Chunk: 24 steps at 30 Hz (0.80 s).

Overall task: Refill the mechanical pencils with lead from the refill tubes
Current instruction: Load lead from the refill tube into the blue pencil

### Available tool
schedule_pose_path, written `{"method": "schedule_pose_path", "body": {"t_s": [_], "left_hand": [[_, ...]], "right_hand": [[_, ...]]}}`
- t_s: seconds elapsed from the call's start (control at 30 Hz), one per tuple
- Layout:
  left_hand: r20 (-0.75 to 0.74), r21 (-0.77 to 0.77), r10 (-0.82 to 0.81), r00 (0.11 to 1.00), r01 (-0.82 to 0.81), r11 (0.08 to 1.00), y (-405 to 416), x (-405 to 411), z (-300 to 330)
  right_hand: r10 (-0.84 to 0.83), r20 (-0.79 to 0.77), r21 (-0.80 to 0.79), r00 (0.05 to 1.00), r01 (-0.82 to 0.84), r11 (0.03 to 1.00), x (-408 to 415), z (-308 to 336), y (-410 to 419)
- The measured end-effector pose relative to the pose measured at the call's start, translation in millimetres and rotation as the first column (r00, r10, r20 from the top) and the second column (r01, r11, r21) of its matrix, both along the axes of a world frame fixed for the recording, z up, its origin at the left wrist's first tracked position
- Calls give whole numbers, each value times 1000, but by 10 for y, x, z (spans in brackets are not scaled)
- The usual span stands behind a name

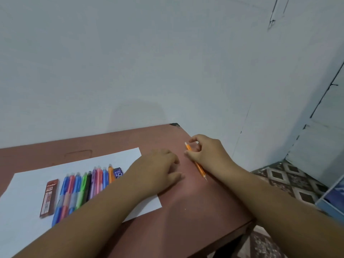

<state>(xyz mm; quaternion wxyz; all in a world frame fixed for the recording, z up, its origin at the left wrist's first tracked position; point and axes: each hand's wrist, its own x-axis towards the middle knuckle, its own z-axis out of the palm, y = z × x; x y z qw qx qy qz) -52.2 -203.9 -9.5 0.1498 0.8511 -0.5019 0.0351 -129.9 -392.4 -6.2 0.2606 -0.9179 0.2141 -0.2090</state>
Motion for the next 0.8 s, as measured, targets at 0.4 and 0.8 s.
{"method": "schedule_pose_path", "body": {"t_s": [0.4, 0.8], "left_hand": [[59, 46, 50, 997, -52, 998, -80, -4, -133], [42, 68, 165, 985, -168, 983, 937, 114, 175]], "right_hand": [[34, -37, -99, 999, -37, 994, -12, -167, -11], [216, -69, -269, 974, -227, 936, 58, 44, 220]]}}
